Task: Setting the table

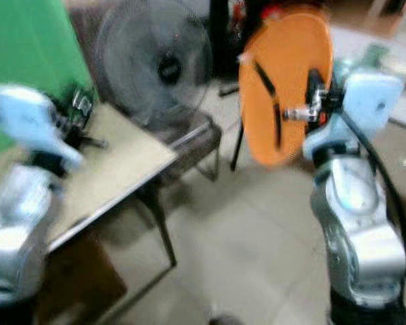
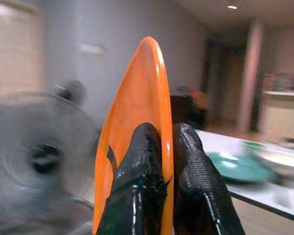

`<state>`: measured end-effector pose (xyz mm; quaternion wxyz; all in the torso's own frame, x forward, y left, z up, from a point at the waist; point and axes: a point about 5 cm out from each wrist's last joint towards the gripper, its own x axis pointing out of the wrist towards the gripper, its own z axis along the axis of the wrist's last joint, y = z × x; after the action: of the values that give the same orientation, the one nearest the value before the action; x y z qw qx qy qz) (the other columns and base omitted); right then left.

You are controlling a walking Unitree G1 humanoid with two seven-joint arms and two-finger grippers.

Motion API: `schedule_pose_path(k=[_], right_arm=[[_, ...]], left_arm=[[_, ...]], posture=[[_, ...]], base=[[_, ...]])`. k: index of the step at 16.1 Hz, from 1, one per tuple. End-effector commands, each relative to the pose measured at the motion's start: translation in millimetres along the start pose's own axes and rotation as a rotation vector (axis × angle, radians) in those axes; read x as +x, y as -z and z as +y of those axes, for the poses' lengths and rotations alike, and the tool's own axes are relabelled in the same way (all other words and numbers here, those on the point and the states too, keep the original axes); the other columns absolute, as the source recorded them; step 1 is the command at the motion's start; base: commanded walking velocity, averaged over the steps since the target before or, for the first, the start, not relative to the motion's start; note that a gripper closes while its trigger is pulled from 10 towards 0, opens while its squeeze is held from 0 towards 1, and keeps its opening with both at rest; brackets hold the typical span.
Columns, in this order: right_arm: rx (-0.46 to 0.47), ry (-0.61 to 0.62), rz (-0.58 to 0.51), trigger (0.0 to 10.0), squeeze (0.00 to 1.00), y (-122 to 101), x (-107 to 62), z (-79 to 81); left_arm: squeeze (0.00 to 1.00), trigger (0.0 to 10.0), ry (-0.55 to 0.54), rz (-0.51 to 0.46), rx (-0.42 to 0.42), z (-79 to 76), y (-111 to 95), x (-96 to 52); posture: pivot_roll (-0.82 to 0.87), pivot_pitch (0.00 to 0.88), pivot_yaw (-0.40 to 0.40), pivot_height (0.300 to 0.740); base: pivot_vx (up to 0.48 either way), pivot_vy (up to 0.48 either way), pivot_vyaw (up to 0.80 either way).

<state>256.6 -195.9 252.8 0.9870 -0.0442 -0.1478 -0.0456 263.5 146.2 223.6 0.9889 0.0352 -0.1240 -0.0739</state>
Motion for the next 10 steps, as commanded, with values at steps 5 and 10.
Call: schedule_pose_path(k=[5, 10], right_arm=[[-0.074, -0.012, 0.207, 10.0, 0.0, 43, -17.3, 6.4], [-0.098, -0.026, 0.371, 10.0, 0.0, 92, -40.9, 9.3]], left_arm=[[0.0, 10.0, 0.008, 0.096, 0.051, 0.8, 25, -8.9], [0.0, 10.0, 0.006, 0.187, 0.026, 3.7, 55, -23.6]], posture=[[-0.03, 0.0, 0.02, 0.74], [-0.04, 0.0, 0.036, 0.74]], base=[[0.0, 0.0, -0.8], [0.0, 0.0, -0.8]])
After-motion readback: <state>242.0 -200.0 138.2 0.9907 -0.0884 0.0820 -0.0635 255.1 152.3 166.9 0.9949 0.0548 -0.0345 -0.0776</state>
